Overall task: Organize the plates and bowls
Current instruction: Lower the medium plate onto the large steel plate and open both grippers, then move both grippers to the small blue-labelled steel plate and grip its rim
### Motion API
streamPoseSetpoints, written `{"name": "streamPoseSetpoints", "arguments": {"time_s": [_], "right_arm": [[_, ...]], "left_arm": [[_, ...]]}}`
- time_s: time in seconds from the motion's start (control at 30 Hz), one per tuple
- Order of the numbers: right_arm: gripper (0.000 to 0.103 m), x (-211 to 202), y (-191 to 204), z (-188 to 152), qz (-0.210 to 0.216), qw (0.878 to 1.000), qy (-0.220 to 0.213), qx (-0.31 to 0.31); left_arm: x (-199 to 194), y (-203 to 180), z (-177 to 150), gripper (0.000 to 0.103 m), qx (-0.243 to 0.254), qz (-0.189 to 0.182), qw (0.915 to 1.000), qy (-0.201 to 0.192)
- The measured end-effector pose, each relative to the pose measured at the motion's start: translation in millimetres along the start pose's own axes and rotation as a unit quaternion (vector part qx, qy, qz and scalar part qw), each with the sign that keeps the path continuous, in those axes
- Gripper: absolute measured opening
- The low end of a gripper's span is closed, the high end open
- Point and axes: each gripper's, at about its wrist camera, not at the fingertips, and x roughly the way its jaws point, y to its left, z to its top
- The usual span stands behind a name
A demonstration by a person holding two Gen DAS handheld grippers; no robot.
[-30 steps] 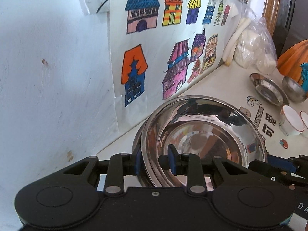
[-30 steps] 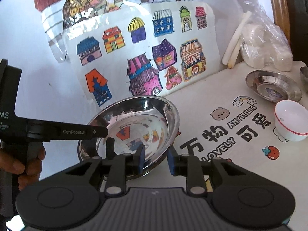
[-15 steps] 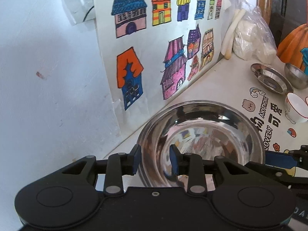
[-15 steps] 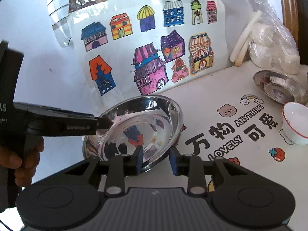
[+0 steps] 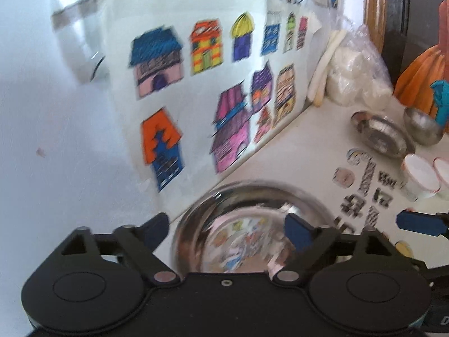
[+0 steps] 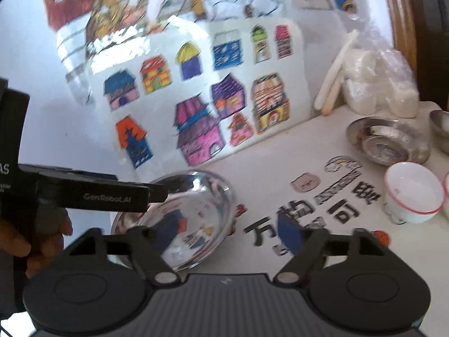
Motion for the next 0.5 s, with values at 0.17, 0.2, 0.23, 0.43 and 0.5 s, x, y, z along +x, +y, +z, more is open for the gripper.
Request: {"name": "streamPoseSetpoints", "arguments": {"time_s": [0.17, 0.2, 0.23, 0.43, 0.5], "right_arm": [[0.101, -26.6, -36.2, 8.3, -0.028, 0.999, -0.039, 0.002], [0.101, -32.6, -44.9, 10.7, -0.039, 0.998, -0.046, 0.002], [0.102, -38.7, -55.4, 13.7, -0.052, 0.997, -0.053, 0.005], [0.102, -65.1, -123.3, 29.4, -0.127, 0.987, -0.089, 0.037], [0.102, -69.2, -144.6, 36.9, -0.139, 0.984, -0.1, 0.049]], "left_arm": [[-2.0, -29.6, 22.7, 0.102, 0.01, -0.018, 0.9995, -0.024], [-1.4, -36.5, 28.9, 0.102, 0.01, -0.025, 0.9993, -0.027], [0.5, -45.0, 36.4, 0.102, 0.01, -0.036, 0.9989, -0.03], [25.8, -94.9, 72.0, 0.102, 0.012, -0.082, 0.9961, -0.029], [40.0, -111.5, 81.7, 0.102, 0.006, -0.094, 0.9952, -0.025]]}}
